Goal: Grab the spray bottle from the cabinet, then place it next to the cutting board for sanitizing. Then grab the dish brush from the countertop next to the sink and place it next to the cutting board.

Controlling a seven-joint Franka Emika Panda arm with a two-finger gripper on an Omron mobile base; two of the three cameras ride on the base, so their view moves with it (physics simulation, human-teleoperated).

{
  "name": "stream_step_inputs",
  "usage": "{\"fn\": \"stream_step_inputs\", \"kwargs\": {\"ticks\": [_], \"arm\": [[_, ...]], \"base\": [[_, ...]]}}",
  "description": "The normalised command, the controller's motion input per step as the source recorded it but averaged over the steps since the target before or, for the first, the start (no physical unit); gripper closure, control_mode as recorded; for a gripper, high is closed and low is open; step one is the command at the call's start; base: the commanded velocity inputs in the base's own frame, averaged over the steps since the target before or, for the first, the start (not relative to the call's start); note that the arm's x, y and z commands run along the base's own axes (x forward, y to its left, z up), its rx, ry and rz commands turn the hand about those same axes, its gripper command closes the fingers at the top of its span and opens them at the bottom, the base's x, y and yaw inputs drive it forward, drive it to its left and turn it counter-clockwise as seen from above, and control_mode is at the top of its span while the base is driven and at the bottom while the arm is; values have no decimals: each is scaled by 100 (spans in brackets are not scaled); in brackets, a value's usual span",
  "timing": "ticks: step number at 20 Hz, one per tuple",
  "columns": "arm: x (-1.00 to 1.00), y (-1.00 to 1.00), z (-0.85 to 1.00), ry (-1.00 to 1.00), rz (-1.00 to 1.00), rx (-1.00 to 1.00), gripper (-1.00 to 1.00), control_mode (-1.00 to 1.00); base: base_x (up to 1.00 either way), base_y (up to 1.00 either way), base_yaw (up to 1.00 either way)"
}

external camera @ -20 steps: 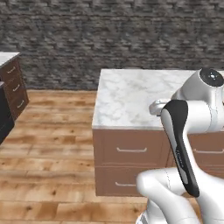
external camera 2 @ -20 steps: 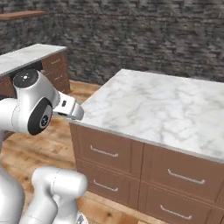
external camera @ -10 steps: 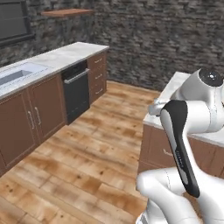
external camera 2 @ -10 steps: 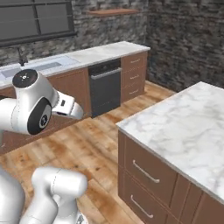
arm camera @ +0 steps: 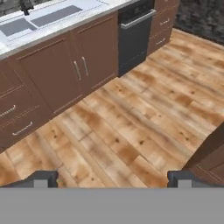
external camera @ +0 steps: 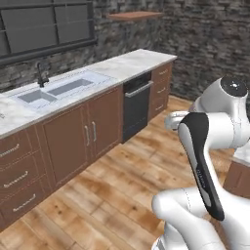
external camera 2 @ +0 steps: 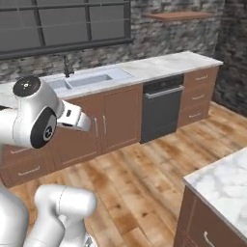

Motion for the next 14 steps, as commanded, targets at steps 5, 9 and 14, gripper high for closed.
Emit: {"fn": "stream_step_inputs", "kwargs": {"ticks": [5,9,14], "arm": [[0,0,0,0,0,0,-100,100],[0,0,0,0,0,0,-100,100],[0,0,0,0,0,0,-100,100]], "base": [[96,20,64],[83,45,60],[99,7,60]]}}
